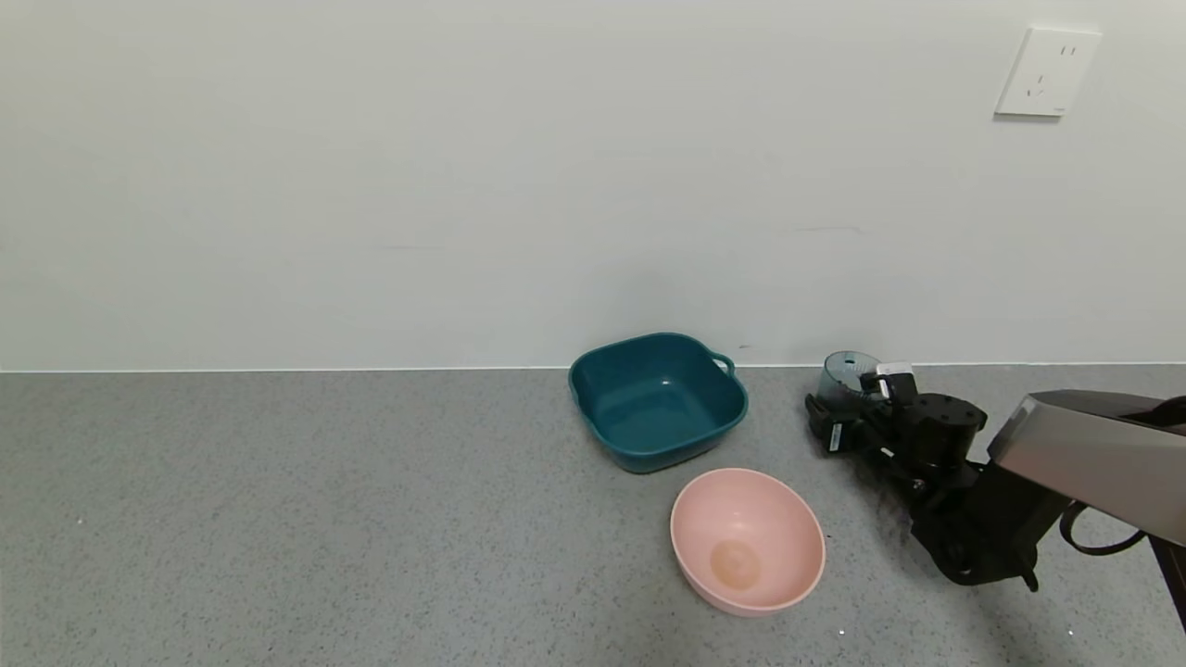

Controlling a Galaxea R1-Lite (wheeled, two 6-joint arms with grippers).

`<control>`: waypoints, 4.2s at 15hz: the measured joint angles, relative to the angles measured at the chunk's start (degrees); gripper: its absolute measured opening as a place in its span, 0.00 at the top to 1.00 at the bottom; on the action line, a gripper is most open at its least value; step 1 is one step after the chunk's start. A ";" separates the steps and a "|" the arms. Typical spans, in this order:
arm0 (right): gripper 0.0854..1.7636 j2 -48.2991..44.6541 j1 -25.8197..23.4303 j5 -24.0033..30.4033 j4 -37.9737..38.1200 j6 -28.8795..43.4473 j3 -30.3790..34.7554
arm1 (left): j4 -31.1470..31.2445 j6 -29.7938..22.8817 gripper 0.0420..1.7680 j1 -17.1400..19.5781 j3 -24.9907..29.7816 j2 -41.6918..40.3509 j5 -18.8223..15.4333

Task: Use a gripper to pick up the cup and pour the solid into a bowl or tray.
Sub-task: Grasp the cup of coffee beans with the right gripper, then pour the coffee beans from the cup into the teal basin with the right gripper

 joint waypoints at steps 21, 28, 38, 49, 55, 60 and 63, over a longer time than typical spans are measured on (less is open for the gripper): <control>0.24 -12.02 -0.28 0.67 13.57 -1.07 2.04 | 0.00 0.00 0.01 0.00 0.02 0.00 0.00; 0.24 -24.67 0.00 0.67 36.02 -2.36 -4.05 | -0.01 0.00 0.01 0.00 0.00 0.00 0.00; 0.24 -27.77 5.90 0.59 46.75 -17.94 -12.65 | 0.00 0.00 0.01 0.00 0.00 0.00 0.00; 0.24 -24.71 12.90 -5.12 64.96 -28.70 -25.61 | -0.01 0.00 0.01 0.02 0.00 0.00 0.00; 0.24 -19.52 16.60 -15.08 65.39 -37.21 -30.71 | 0.00 0.00 0.01 0.00 0.00 0.00 -0.02; 0.24 -15.45 18.82 -20.50 66.21 -44.46 -34.23 | -0.01 0.00 0.01 0.00 0.00 0.00 0.00; 0.24 -13.87 19.35 -23.63 66.07 -48.90 -35.45 | -0.01 0.00 0.01 0.02 0.00 0.00 0.00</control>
